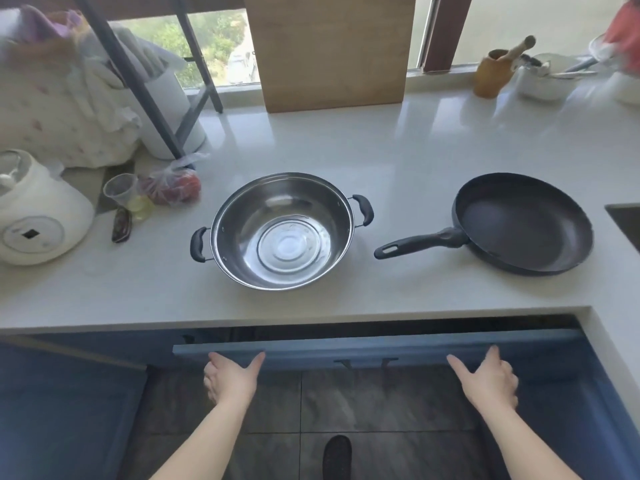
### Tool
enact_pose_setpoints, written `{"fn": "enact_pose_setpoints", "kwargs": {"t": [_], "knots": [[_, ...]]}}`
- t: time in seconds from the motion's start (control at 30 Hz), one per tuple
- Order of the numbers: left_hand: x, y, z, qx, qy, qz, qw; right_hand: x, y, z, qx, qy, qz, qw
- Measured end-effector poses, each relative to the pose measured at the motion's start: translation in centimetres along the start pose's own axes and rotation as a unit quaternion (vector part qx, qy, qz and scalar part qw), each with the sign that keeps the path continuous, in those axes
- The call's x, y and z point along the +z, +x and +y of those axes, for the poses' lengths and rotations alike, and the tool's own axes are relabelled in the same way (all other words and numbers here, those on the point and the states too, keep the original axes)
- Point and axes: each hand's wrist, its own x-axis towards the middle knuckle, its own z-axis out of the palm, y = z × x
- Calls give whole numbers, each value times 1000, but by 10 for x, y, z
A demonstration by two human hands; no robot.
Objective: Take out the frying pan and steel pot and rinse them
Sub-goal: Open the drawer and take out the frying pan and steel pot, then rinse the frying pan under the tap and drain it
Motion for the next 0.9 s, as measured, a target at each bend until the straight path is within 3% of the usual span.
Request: {"fn": "enact_pose_setpoints", "kwargs": {"t": [0.23,0.43,0.67,0.8,0.9], "knots": [[-2,27,27,25,16,-55,998,-1,19,-28,-28,-30,-11,999],[2,41,38,-4,-2,-86,996,0,36,-42,-1,-22,-28,999],[7,46,31,-7,-71,-113,991,-1,44,-38,-8,-18,-42,999],[3,39,39,-3,-26,-130,991,-9,37,-30,-18,-1,-45,999],[4,7,56,58,46,-202,976,-22,29,-22,-21,47,-43,998]]}}
